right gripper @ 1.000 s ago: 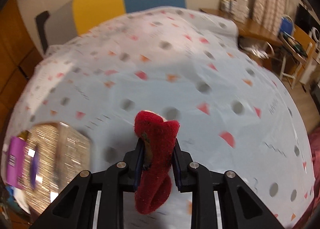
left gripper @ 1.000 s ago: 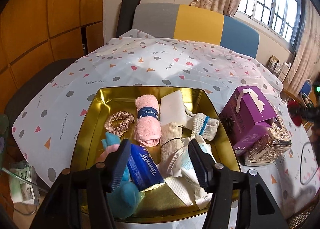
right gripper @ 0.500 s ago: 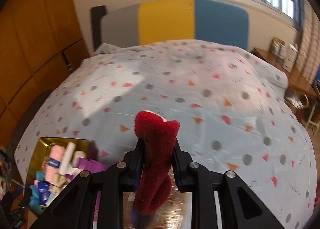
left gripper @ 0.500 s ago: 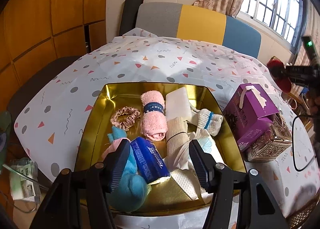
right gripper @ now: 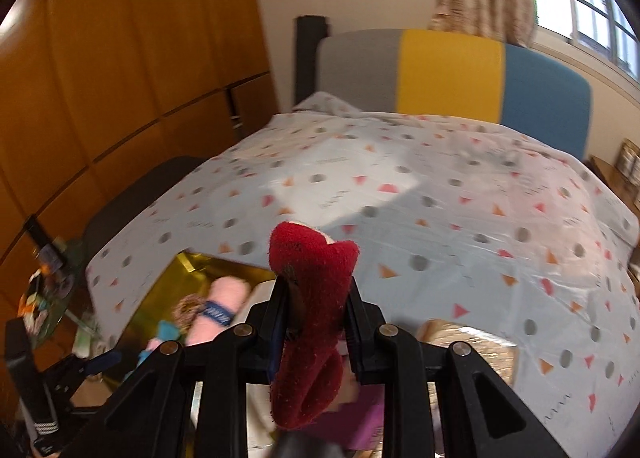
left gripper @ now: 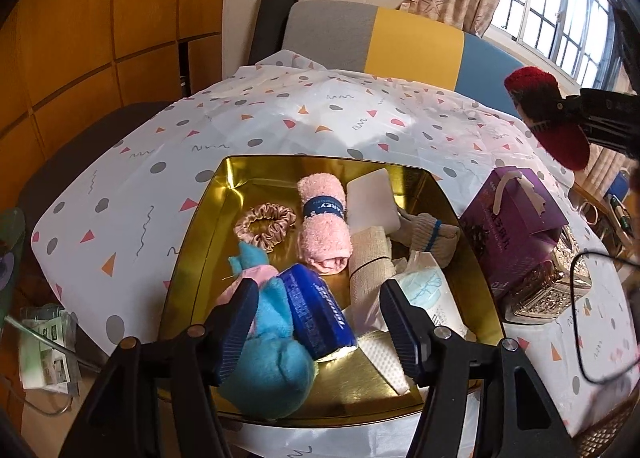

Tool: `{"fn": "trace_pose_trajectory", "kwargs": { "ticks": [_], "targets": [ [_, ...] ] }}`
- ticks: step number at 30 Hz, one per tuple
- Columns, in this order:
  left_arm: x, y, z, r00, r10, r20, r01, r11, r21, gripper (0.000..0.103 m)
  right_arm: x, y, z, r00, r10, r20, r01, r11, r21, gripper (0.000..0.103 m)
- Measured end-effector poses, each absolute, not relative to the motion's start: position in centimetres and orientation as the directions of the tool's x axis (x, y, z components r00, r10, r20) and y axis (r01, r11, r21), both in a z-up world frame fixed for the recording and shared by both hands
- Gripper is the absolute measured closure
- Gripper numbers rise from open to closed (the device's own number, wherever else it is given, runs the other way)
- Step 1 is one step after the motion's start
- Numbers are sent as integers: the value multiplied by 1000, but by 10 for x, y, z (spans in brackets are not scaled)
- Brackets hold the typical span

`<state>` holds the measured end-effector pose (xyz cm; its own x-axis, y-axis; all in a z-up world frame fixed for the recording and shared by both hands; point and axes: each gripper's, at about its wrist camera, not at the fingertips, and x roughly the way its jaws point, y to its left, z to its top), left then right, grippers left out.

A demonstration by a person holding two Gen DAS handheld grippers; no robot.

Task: Organize soft objects
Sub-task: 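Carry the red sock into the gold tray with the right tool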

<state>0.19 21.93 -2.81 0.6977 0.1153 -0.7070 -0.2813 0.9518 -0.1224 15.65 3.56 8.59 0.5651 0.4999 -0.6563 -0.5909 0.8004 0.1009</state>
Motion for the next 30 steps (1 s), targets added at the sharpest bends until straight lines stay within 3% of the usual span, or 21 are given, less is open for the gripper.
{"fn": "trace_pose_trajectory", "kwargs": {
  "ticks": [8,17,23,26,30],
  "targets": [
    [-5,245,-27,699,147,-700,-342,928,-146,39,115,78,57,405,582,-705,-699,695,172,78],
    [-27,297,-31,669,243,-703,-477,865,-156,39,63,138,-27,136,583,-801,-761,579,292,78],
    [-26,298,-35,663,237,-710,-477,865,-157,39,84,164,-63,138,558,-818,-713,630,309,77],
    [-24,293,-34,671,233,-704,-463,873,-153,32,97,170,-66,258,456,-852,-675,716,179,77],
    [-21,286,-32,673,245,-698,-459,878,-134,26,107,161,-79,228,461,-858,-652,727,217,76]
  ]
}}
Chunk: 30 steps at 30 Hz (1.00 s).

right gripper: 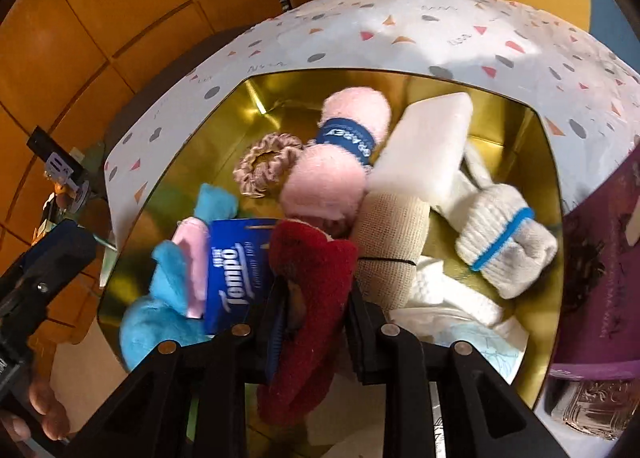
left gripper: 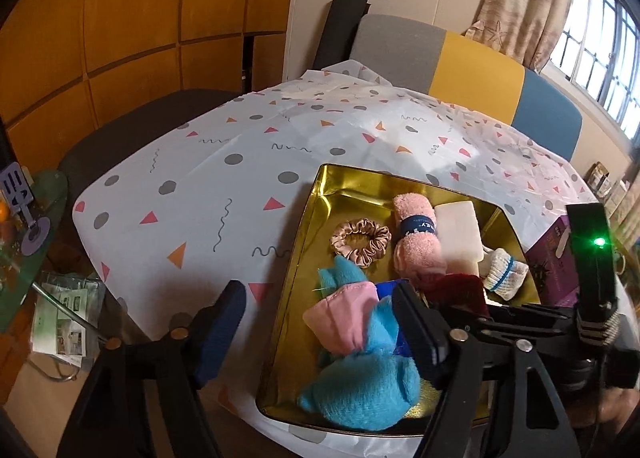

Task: Organize soft objects
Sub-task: 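Carry the red sock into the gold tray with the right tool, then open the right tool to release the sock and lift away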

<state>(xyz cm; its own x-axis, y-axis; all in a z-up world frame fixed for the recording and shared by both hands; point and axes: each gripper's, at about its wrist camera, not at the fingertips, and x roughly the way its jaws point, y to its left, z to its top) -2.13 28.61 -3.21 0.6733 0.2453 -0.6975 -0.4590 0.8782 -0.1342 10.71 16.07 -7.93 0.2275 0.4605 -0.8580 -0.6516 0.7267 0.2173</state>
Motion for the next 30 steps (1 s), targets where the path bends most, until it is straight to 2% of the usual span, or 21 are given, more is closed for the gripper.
{"fn": "trace_pose_trajectory", "kwargs": {
  "ticks": [5,9,13,20,30],
  "targets": [
    [-22,278,-28,682,260,-684,-457,881,-121,17,96,156,-76,228,480,-847,-676,705,217,61],
    [-25,274,-21,689,283,-668,-464,879,-107,10,89,154,-68,246,485,-839,-671,710,214,55],
    [-28,271,-15,692,299,-657,-469,878,-94,5,79,146,-58,275,508,-816,-669,711,217,35],
    [-35,259,-5,699,322,-639,-472,879,-72,0,57,126,-30,401,514,-758,-651,742,160,34],
    [-39,220,8,733,324,-598,-434,900,-46,0,31,73,-5,671,343,-657,-455,891,1,33]
  ]
}}
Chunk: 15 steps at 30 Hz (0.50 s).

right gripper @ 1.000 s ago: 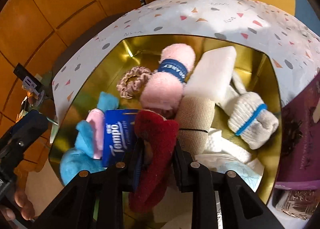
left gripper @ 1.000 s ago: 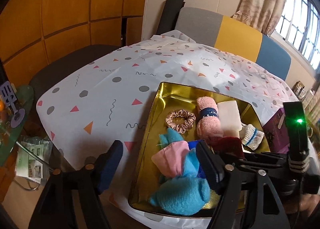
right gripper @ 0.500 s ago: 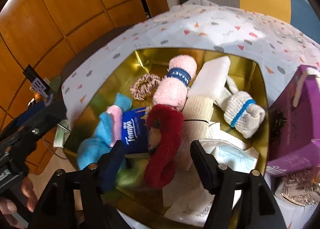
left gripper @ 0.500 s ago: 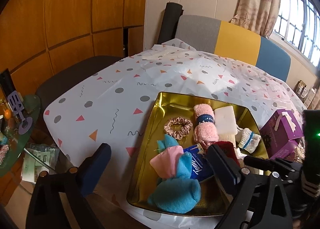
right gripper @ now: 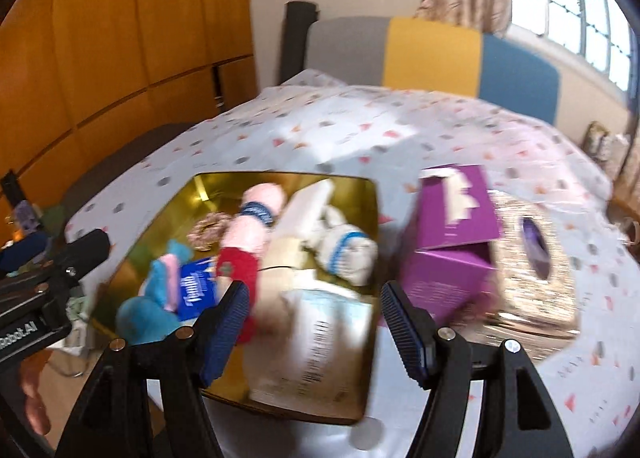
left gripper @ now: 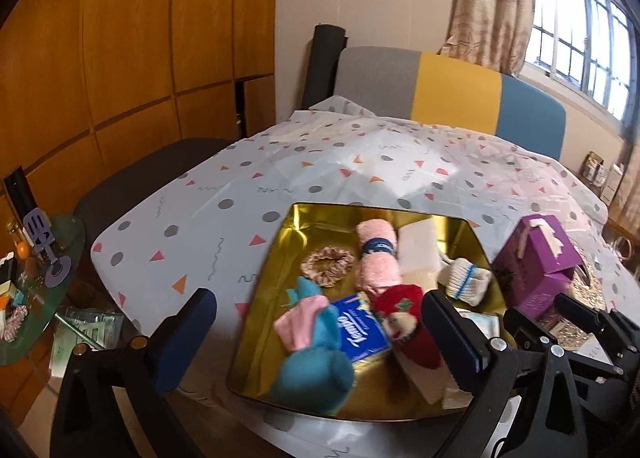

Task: Organize soft objects
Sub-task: 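Open the right tool to release the sock and lift away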

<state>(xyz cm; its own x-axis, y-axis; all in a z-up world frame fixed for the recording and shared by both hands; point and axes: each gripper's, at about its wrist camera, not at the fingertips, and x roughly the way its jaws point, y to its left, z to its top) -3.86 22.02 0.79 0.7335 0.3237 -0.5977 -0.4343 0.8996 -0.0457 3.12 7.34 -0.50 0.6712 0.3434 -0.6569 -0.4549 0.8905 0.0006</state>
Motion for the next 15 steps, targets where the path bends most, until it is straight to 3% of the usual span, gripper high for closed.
{"fn": "trace_pose_trajectory", "kwargs": {
  "ticks": [15],
  "targets": [
    [-38,198,8,735,330,-593,-434,900,-36,0,24,45,3,740,282,-611,-369,929,-18,33]
  ]
}}
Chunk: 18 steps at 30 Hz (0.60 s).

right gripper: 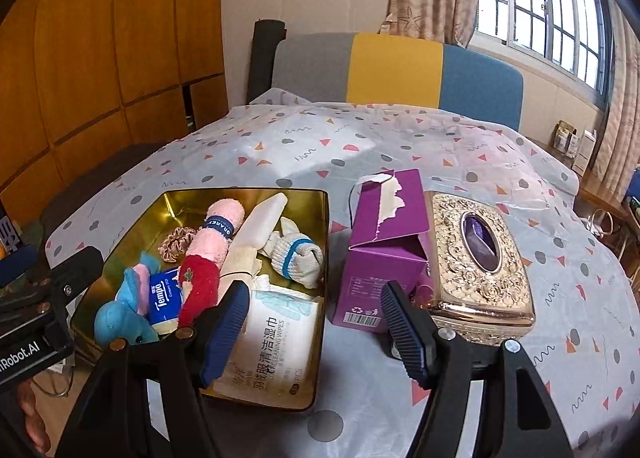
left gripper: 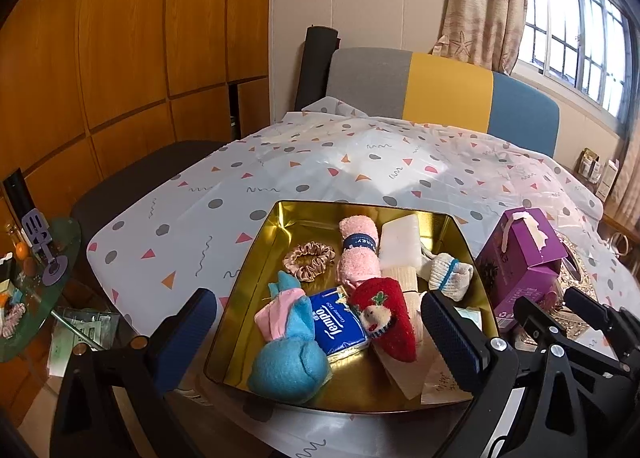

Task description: Organize soft objects

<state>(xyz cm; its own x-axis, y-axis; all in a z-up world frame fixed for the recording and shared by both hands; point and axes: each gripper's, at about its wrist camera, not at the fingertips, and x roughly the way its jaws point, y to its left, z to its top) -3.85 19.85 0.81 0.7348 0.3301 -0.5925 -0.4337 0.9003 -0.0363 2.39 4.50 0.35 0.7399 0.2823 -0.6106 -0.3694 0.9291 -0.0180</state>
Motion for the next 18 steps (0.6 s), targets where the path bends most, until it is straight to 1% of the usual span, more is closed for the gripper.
{"fn": "trace_pose_trajectory", "kwargs": {
  "ticks": [18],
  "targets": [
    [-37,193,8,733,325,-597,-423,906,-27,0,26,38,1,739,274,-616,-351,936,-3,33]
  ]
}}
